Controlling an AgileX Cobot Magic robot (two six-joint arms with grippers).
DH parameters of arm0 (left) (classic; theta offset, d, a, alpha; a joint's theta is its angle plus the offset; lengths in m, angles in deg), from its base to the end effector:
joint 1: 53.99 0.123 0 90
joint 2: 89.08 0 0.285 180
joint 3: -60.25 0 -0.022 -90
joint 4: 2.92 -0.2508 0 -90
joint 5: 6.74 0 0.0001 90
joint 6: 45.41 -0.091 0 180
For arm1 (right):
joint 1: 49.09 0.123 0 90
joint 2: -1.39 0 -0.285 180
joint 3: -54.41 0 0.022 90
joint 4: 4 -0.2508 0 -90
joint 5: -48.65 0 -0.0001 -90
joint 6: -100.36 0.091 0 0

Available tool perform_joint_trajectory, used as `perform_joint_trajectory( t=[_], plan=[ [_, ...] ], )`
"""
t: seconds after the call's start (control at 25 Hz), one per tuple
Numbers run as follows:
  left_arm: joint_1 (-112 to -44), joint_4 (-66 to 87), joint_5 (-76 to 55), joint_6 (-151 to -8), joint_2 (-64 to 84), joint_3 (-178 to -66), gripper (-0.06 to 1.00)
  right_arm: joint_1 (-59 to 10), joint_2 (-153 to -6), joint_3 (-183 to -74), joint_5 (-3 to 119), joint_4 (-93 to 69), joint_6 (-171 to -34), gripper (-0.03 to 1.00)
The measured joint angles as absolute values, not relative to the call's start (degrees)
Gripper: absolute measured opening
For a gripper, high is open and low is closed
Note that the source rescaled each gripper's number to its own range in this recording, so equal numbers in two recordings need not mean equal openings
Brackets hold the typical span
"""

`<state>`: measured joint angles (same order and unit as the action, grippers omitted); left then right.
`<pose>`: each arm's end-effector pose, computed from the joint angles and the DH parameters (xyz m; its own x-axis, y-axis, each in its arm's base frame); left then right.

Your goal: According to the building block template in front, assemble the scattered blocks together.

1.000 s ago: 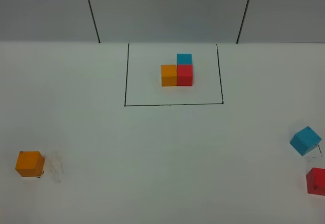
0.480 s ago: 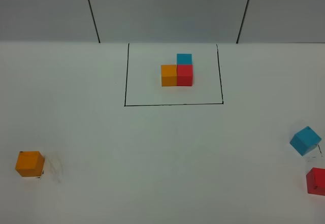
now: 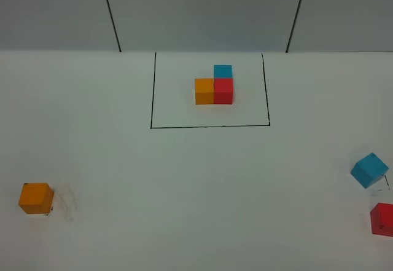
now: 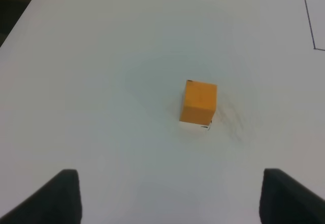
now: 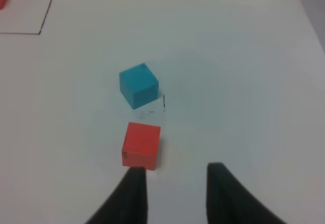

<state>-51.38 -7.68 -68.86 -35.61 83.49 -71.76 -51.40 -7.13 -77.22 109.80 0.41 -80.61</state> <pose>-0.0084 0.0063 0.2784 -0.4421 -0.1517 -0.8841 -0.1702 0.9819 -0.0834 -0.0039 -0.0060 0.2780 -0.4733 -0.0349 -0.8802 0.0742 0.9941 -0.0793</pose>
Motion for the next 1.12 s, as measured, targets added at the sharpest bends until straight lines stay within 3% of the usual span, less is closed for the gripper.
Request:
perform_joint_trajectory(
  t=[0.24,0.76,1.12],
  plan=[
    [-51.38,-7.64,-68.85,-35.44,76.14,-74.42,0.58,-51.4,-7.13,-77.22,109.8,0.41,-80.61,0.1],
    [-51.38,-7.15,-63.65,-35.71,27.29,-88.65,0.58,-51.4,-7.13,-77.22,109.8,0.41,-80.61,0.1],
    [-51.38,-2.17,-56.47,-41.04,10.14,-91.67,0.58,-51.4,-7.13,-77.22,109.8,0.41,-80.61,0.1]
  ],
)
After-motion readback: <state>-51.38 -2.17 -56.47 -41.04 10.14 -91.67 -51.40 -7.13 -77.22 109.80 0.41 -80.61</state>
